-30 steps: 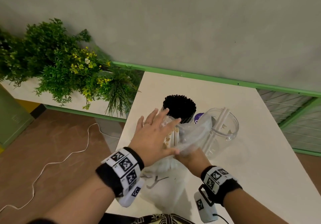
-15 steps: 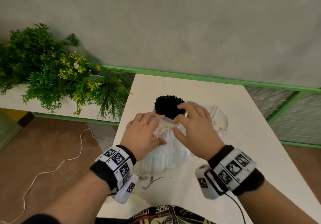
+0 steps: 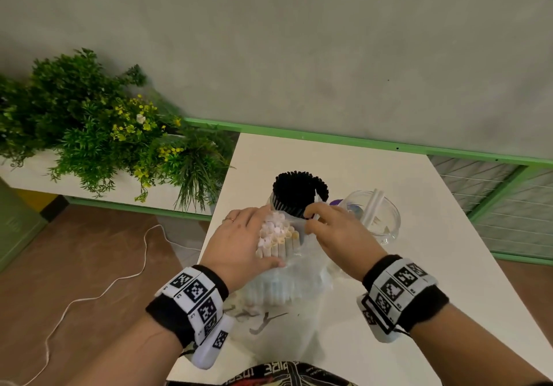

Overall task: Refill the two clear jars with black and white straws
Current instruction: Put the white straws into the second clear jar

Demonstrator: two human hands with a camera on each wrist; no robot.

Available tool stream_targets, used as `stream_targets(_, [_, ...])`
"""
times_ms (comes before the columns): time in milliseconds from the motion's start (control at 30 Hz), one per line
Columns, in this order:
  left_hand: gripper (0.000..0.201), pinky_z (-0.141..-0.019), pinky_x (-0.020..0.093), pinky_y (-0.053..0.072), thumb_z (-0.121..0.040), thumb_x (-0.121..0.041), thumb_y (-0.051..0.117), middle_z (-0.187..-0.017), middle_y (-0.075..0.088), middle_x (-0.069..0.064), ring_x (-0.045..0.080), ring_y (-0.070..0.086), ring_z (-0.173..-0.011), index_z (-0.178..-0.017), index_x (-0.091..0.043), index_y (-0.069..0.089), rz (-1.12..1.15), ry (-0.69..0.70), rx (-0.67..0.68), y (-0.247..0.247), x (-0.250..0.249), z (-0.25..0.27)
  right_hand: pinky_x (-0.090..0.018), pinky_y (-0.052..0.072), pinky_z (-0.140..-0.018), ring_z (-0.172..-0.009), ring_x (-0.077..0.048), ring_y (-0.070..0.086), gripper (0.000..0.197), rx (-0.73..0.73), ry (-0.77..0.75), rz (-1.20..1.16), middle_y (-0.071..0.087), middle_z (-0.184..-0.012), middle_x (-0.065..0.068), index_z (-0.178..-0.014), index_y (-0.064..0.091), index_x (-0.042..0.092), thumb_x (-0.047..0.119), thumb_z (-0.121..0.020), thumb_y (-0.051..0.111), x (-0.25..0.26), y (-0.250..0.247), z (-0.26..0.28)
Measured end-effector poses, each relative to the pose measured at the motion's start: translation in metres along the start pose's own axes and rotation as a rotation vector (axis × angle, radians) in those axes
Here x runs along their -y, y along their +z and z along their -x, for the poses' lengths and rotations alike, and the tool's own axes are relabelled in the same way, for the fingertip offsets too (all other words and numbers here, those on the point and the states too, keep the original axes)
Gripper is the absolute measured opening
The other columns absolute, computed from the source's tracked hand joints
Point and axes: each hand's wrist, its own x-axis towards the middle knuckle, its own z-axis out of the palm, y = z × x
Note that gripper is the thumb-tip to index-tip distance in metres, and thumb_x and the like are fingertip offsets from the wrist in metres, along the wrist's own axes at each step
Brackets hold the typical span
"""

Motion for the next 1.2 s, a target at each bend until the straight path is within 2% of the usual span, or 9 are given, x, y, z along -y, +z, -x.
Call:
stream_targets(167, [0.097, -0.105, 0.022, 0.024, -0.07, -0.071, 0.059, -0.134, 0.043, -0.009, 0.013, 0.035, -0.124, -0.147, -0.027, 0.019, -0.02, -0.035, 0.013, -0.001, -0.006, 0.0, -0.041, 0.043, -0.081, -0.087, -0.021, 0.06, 0.038, 0.029, 0.195, -0.09, 0.068, -0.1, 0.008, -0.107, 0.068, 0.024, 0.005, -0.073, 0.071, -0.002, 0.006, 0.0])
stream_targets(267, [0.095, -0.103, 0.02, 0.024, -0.069, -0.069, 0.062, -0.131, 0.045, -0.011, 0.011, 0.037, -0.122, -0.146, -0.03, 0.021, 0.003, -0.042, 0.006, -0.002, -0.007, 0.001, -0.036, 0.032, -0.088, -0.093, -0.013, 0.054, 0.038, 0.078, 0.267, -0.226, 0.063, -0.098, 0.013, -0.117, 0.062, 0.028, 0.01, -0.084, 0.062, 0.0, 0.002, -0.003])
stream_targets(400, [0.098, -0.101, 0.02, 0.027, -0.066, -0.068, 0.065, -0.131, 0.046, -0.01, 0.012, 0.039, -0.121, -0.144, -0.033, 0.019, 0.02, -0.039, 0.015, -0.004, -0.01, 0.003, -0.031, 0.038, -0.084, -0.078, -0.005, 0.057, 0.04, 0.068, 0.317, -0.423, 0.055, -0.093, 0.014, -0.119, 0.06, 0.029, 0.006, -0.087, 0.055, 0.0, 0.003, -0.004])
stream_targets(500, [0.101, -0.099, 0.025, 0.034, -0.062, -0.074, 0.064, -0.133, 0.047, -0.009, 0.014, 0.042, -0.121, -0.142, -0.035, 0.018, -0.009, -0.038, 0.066, -0.008, -0.01, 0.001, -0.034, 0.04, -0.08, -0.077, -0.011, 0.056, 0.043, 0.211, 0.3, -0.373, 0.053, -0.104, 0.008, -0.129, 0.051, 0.03, 0.011, -0.091, 0.049, 0.0, 0.007, -0.003])
stream_targets(667, [0.095, -0.086, 0.029, 0.042, -0.06, -0.083, 0.054, -0.115, 0.054, -0.007, 0.016, 0.05, -0.109, -0.138, -0.043, 0.016, -0.111, 0.026, 0.107, -0.014, -0.012, -0.002, -0.043, 0.038, -0.095, -0.101, -0.019, 0.056, 0.053, 0.406, 0.29, -0.205, 0.05, -0.121, 0.004, -0.144, 0.03, 0.035, 0.024, -0.095, 0.045, 0.007, 0.005, -0.002])
stream_targets(867, [0.091, -0.082, 0.03, 0.044, -0.053, -0.093, 0.041, -0.11, 0.051, -0.011, 0.014, 0.049, -0.106, -0.13, -0.045, 0.036, -0.153, -0.019, 0.15, -0.011, -0.007, 0.001, -0.041, 0.036, -0.099, -0.117, -0.02, 0.052, 0.05, 0.485, 0.272, -0.144, 0.053, -0.132, 0.002, -0.143, 0.034, 0.031, 0.027, -0.095, 0.044, 0.013, 0.008, 0.003])
stream_targets(1000, [0.095, -0.082, 0.032, 0.046, -0.048, -0.097, 0.032, -0.109, 0.051, -0.011, 0.015, 0.049, -0.106, -0.12, -0.038, 0.048, -0.196, -0.069, 0.148, -0.011, -0.002, -0.001, -0.04, 0.046, -0.089, -0.11, -0.025, 0.048, 0.039, 0.451, 0.218, -0.019, 0.05, -0.121, -0.002, -0.129, 0.053, 0.022, 0.035, -0.094, 0.045, 0.012, 0.016, 0.014])
stream_targets(1100, [0.094, -0.094, 0.037, 0.042, -0.052, -0.093, 0.038, -0.13, 0.045, -0.012, 0.016, 0.043, -0.12, -0.131, -0.041, 0.039, -0.155, -0.023, 0.12, -0.013, 0.0, 0.0, -0.041, 0.05, -0.078, -0.095, -0.023, 0.051, 0.034, 0.307, 0.191, 0.049, 0.056, -0.107, 0.001, -0.112, 0.063, 0.025, 0.039, -0.081, 0.06, 0.013, 0.02, 0.027])
stream_targets(1200, [0.098, -0.114, 0.048, 0.02, -0.06, -0.085, 0.043, -0.153, 0.018, -0.012, 0.018, 0.02, -0.141, -0.143, -0.045, 0.01, -0.231, 0.181, 0.106, -0.014, -0.006, -0.001, -0.036, 0.047, -0.073, -0.093, -0.021, 0.05, 0.049, 0.153, 0.154, 0.023, 0.058, -0.105, 0.004, -0.11, 0.064, 0.024, 0.036, -0.064, 0.076, 0.022, 0.024, 0.031])
